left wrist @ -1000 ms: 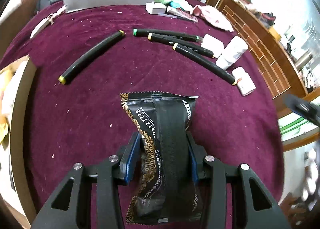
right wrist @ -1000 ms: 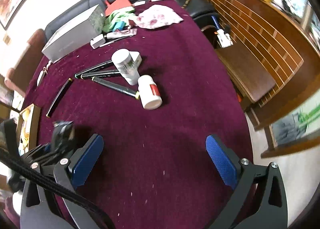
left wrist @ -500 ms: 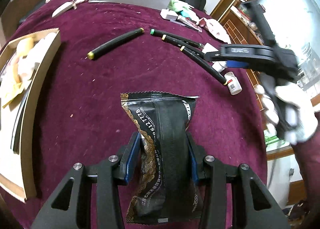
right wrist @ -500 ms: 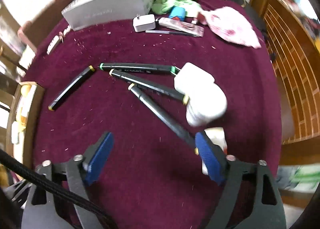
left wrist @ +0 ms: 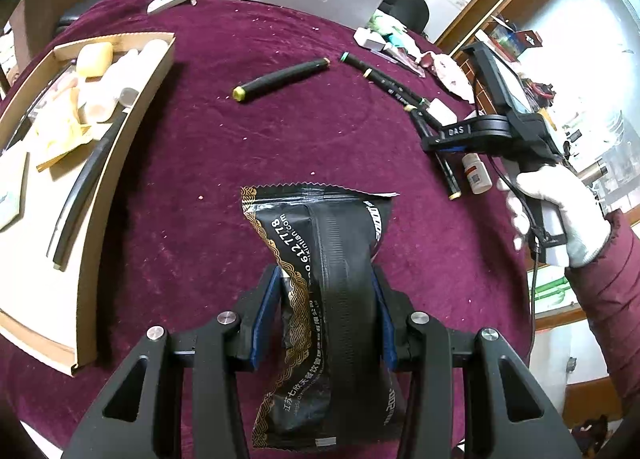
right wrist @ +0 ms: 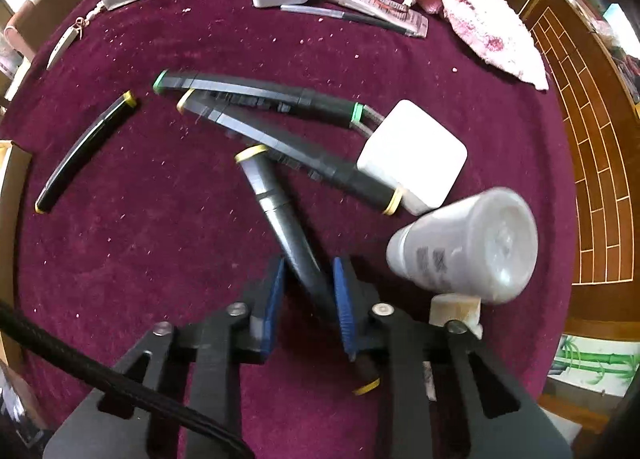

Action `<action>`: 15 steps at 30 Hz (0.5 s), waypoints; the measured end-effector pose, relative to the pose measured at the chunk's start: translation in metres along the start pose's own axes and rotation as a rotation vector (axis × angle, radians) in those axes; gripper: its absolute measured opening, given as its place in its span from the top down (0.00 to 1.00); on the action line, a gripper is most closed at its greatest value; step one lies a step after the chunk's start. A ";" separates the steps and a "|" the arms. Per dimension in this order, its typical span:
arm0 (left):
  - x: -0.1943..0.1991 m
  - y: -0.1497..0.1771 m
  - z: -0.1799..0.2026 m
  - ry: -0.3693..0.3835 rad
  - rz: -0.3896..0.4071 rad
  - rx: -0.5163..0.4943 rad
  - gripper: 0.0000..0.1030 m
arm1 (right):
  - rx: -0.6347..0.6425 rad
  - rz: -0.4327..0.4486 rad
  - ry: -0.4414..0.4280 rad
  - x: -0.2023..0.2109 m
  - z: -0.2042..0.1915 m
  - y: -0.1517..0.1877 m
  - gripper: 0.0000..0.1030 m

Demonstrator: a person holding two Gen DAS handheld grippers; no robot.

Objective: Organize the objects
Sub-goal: 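Grasp a black marker with the right gripper and lift it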

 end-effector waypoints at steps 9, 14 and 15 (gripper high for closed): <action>0.012 0.004 -0.019 0.004 0.006 -0.008 0.63 | -0.219 -0.024 -0.244 0.013 0.006 0.031 0.88; 0.029 0.007 -0.038 -0.002 0.021 0.000 0.63 | -0.328 -0.022 -0.433 0.029 -0.006 0.061 0.88; 0.034 0.008 -0.045 -0.005 0.025 0.005 0.63 | -0.331 -0.020 -0.455 0.035 -0.012 0.065 0.88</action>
Point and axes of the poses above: each gripper's, at about its wrist camera, not at the fingertips, and x roughly against the way its jaws point, z to its right, y to its underside, the point moved 6 cm from there along -x, roughly the way its jaws point, and after that the axes turned 1 degree about x, right-handed, at the moved point
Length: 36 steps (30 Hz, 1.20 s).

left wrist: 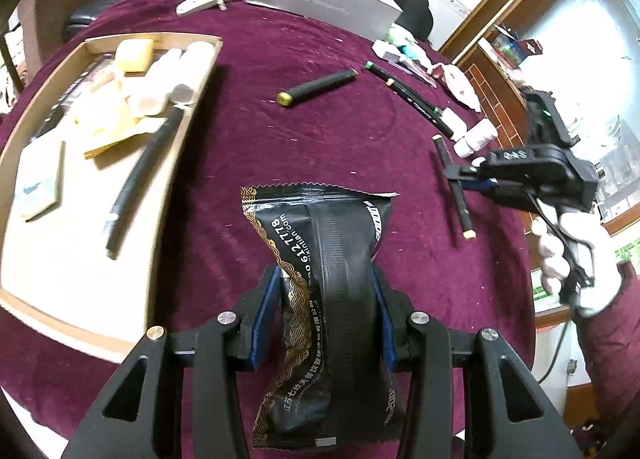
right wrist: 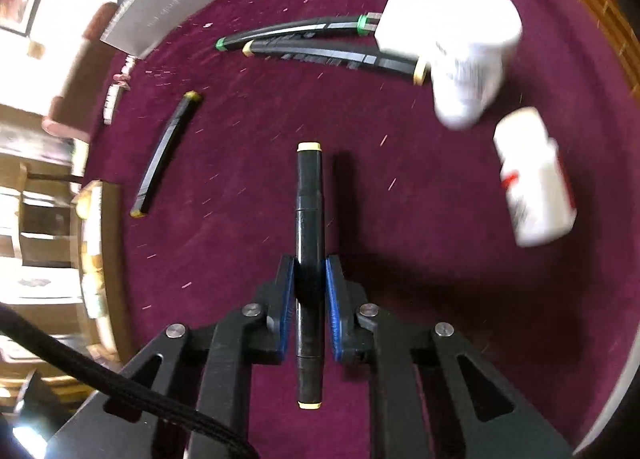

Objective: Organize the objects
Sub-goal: 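Grasp a black marker with the right gripper and lift it, then carry the coffee bag and marker over the cardboard box with both grippers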

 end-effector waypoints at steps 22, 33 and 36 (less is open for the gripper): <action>0.067 -0.034 -0.183 -0.131 0.063 0.157 0.63 | 0.164 -0.160 -0.340 -0.066 -0.233 0.092 0.87; 0.053 -0.057 -0.220 -0.105 0.022 0.142 0.63 | 0.156 -0.209 -0.328 -0.103 -0.270 0.109 0.87; 0.057 -0.052 -0.233 -0.109 0.011 0.168 0.63 | 0.160 -0.217 -0.324 -0.108 -0.276 0.110 0.87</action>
Point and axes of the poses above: each gripper's, at about its wrist camera, not at the fingertips, and x roughly against the way its jaws point, z to its right, y to its underside, the point moved 6 cm from there along -x, roughly the way its jaws point, and after that the axes turned 1 degree about x, right-handed, at the moved point
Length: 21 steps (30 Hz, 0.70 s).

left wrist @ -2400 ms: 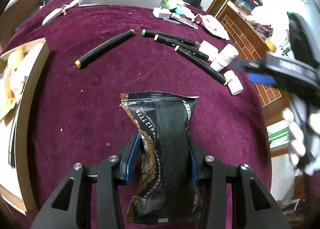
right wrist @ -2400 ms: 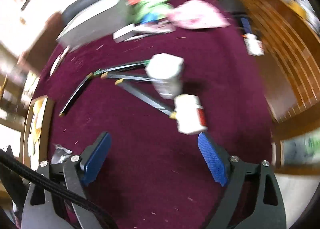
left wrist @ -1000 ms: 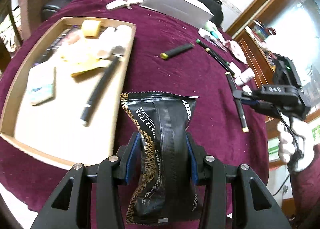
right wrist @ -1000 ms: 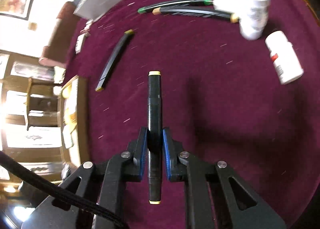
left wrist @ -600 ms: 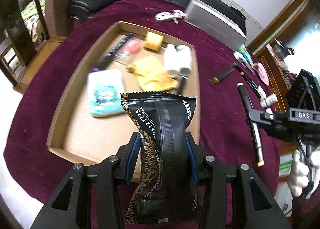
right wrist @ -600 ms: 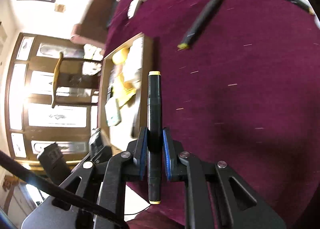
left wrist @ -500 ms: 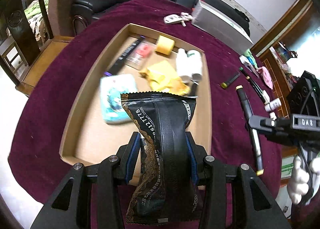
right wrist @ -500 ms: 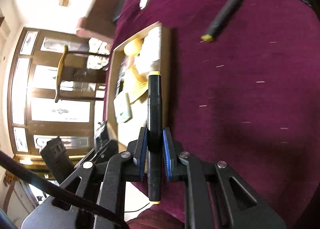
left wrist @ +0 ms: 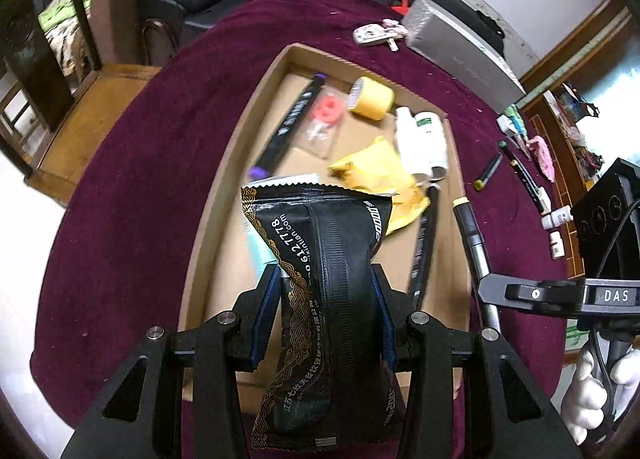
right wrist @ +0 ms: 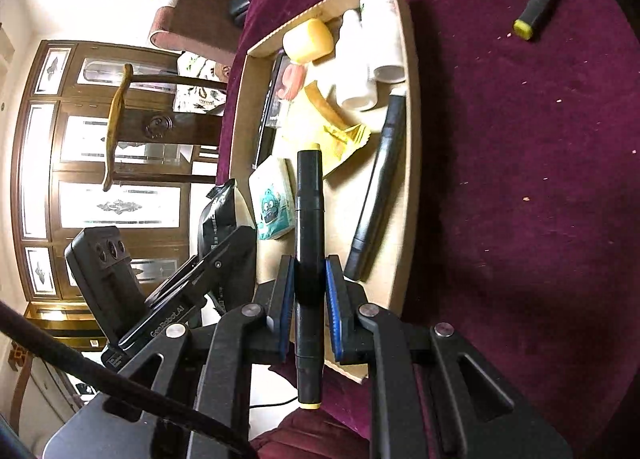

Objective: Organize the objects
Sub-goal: 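Carry the coffee bag and marker over the cardboard box with both grippers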

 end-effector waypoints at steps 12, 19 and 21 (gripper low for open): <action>-0.013 0.003 -0.031 -0.006 -0.037 0.096 0.63 | 0.069 -0.094 0.038 -0.060 -0.029 -0.011 0.87; -0.023 -0.004 -0.030 -0.036 -0.047 0.093 0.63 | 0.116 -0.098 0.144 -0.087 -0.031 -0.027 0.87; -0.028 -0.007 -0.029 -0.054 -0.056 0.085 0.63 | 0.121 -0.089 0.168 -0.089 -0.029 -0.031 0.87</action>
Point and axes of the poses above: each gripper's, at about its wrist camera, not at the fingertips, and x roughly against the way its jaws point, z to its right, y to its underside, the point moved 6 cm from there along -x, roughly the way its jaws point, and after that the axes turned 1 degree about x, right-handed, at the moved point
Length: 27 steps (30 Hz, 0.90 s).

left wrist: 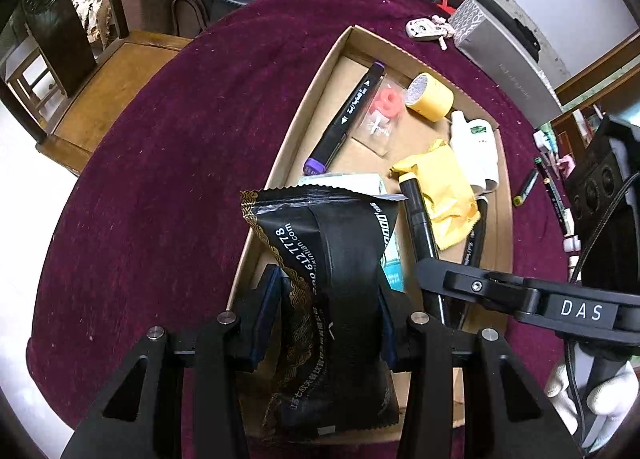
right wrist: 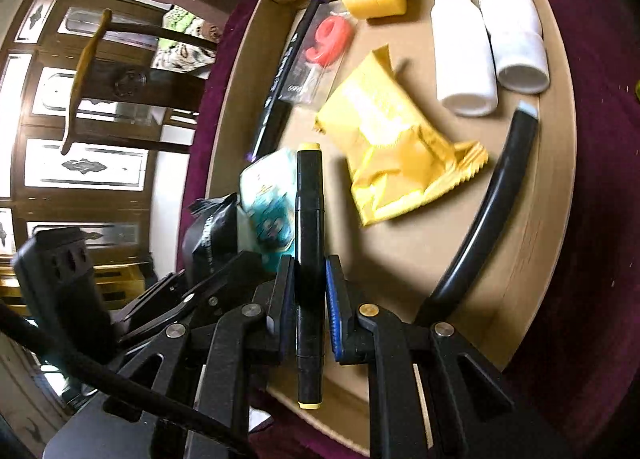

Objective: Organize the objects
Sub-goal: 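Carry the coffee bag and marker over the cardboard box with both grippers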

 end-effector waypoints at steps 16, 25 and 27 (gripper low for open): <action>-0.011 -0.004 0.008 -0.070 0.032 -0.023 0.60 | 0.016 0.050 0.132 -0.001 0.008 -0.017 0.87; -0.003 0.000 -0.004 0.025 0.016 0.063 0.60 | 0.041 0.053 0.148 0.005 0.000 -0.014 0.82; -0.002 0.005 -0.005 0.042 0.003 0.076 0.60 | 0.046 0.063 0.152 0.010 -0.001 -0.012 0.79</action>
Point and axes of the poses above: each gripper's, at about its wrist camera, not at the fingertips, and x roughly against the way its jaws point, z to its right, y to its underside, the point moved 6 cm from there along -x, roughly the way its jaws point, and after that the axes turned 1 degree about x, right-handed, at the moved point
